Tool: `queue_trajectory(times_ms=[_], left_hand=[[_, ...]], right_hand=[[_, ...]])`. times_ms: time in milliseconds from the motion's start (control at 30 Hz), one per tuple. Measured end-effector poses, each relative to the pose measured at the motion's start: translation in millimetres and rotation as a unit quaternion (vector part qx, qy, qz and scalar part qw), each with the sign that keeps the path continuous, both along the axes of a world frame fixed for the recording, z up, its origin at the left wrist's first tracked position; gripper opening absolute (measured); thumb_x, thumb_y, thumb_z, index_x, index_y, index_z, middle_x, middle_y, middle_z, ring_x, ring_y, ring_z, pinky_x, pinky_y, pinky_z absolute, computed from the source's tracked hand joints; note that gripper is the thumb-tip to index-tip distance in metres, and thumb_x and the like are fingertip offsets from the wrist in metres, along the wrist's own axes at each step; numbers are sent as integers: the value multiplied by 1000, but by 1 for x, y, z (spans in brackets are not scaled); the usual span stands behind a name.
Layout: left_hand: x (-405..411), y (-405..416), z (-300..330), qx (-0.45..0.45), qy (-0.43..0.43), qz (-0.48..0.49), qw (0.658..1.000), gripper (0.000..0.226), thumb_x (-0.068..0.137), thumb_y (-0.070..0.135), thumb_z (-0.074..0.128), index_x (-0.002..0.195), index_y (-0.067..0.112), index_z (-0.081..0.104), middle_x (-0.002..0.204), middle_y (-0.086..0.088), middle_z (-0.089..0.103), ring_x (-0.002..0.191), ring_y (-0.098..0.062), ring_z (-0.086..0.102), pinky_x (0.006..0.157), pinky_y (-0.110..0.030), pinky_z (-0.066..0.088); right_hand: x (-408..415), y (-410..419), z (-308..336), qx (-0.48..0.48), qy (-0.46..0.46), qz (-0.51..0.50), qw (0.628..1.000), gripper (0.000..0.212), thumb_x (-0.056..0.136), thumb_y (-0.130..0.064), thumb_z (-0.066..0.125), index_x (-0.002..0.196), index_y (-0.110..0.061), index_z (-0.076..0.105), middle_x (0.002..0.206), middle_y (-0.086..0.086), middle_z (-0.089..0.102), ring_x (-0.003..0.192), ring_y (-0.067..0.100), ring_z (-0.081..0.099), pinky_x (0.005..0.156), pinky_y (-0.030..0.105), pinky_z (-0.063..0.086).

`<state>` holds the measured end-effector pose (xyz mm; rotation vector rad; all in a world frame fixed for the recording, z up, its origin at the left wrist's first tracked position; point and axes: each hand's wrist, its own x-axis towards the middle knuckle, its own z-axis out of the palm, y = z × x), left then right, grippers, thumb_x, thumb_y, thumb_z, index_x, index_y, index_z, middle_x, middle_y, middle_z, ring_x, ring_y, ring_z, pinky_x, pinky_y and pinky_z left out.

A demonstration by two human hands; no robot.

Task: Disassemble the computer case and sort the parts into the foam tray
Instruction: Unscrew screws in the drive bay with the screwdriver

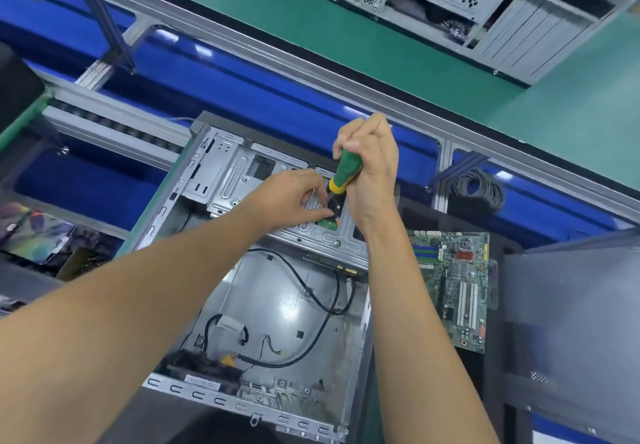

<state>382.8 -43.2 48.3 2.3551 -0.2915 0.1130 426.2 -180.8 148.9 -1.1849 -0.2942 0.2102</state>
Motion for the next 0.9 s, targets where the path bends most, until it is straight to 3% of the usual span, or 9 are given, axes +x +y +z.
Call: queue_trajectory(times_ms=[67,133,267,400,500,567,700,833,900], left_hand=[[0,0,-1,-3,0,-1,1000,28,83,51,79,84,40,53,68,15,43,66,-3,49,59,-17,34],[0,0,-1,-10,5,-1,1000,28,83,50,79,84,38,55,71,14,45,67,-4,49,60,-14,33],[0,0,0,-10,11,0,1000,27,84,53,78,87,31,62,72,13,47,67,-5,49,59,-21,38],[0,0,0,-14,14,-1,1000,26,84,52,78,86,31,63,72,12,47,68,-5,49,61,-24,41],[0,1,0,-15,12,-1,1000,26,84,52,78,87,30,64,72,13,47,68,-4,50,61,-24,41],[0,0,1,-22,11,-1,1000,26,84,52,79,86,30,65,71,12,46,68,-4,50,61,-22,39],[-1,0,2,-41,16,-1,999,24,85,51,77,88,28,69,71,11,46,69,-6,50,62,-21,41],[-1,2,5,-38,29,-6,999,18,87,39,79,99,26,76,72,11,48,70,-8,52,64,-21,40],[-1,2,5,-37,27,-8,999,13,88,34,80,97,26,77,70,11,47,69,-7,52,63,-15,36]], right_hand=[[1,-1,0,-10,-28,-1,1000,2,68,-15,60,68,-17,59,86,6,69,83,20,62,77,32,48],[0,-2,-1,-26,-49,-5,998,14,72,-15,52,71,-10,65,98,12,69,91,19,64,75,32,48],[0,4,5,-28,-19,-55,998,20,76,-7,46,93,-12,56,90,12,47,52,24,45,53,32,41],[1,5,5,-9,-16,-80,997,25,75,3,57,86,-13,40,64,1,50,44,24,51,52,30,45],[2,-3,7,-55,-14,-72,996,17,77,1,60,79,-11,47,58,-2,62,61,31,71,66,32,54],[2,-7,7,-61,-15,-44,997,4,78,-4,53,79,-8,53,66,3,70,73,36,72,73,33,54],[0,-11,8,-50,-27,-30,998,27,78,-12,40,79,-5,66,97,19,72,92,36,67,82,34,52],[1,-10,13,-111,-45,-63,991,33,78,-15,38,79,-11,71,94,14,49,78,21,54,74,25,46],[0,-5,15,-139,-38,-70,987,27,77,-12,42,79,-14,70,87,11,49,74,19,50,70,26,44]])
